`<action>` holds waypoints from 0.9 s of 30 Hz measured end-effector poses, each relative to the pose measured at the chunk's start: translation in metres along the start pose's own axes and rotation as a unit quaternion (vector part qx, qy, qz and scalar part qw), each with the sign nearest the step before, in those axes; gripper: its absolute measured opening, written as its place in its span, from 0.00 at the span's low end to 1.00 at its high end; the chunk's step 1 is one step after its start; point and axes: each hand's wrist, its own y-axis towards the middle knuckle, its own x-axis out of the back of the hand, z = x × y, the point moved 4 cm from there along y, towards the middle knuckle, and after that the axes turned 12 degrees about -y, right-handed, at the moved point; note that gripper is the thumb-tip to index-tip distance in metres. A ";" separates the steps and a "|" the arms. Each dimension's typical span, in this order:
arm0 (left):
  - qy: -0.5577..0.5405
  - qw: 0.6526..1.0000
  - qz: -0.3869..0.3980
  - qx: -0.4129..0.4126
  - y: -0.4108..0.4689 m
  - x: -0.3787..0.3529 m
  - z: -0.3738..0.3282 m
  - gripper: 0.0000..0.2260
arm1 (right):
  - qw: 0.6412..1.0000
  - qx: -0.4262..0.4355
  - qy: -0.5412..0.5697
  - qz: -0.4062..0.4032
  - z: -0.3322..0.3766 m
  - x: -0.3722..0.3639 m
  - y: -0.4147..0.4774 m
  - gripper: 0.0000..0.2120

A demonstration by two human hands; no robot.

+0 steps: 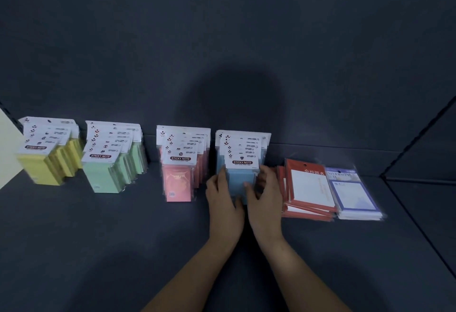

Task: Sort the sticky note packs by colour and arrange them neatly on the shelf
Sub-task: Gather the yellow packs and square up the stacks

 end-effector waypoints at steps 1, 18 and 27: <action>-0.010 1.000 -0.007 -0.001 0.000 0.002 0.000 0.29 | 1.000 -0.003 -0.005 0.008 -0.001 0.001 -0.001 0.22; -0.111 0.990 -0.029 -0.086 -0.016 0.027 -0.027 0.14 | 0.997 -0.009 -0.049 0.050 0.015 0.027 -0.023 0.25; -0.165 0.907 0.317 0.222 -0.037 -0.048 -0.051 0.10 | 0.977 -0.135 -0.131 -0.105 -0.030 0.114 -0.003 0.18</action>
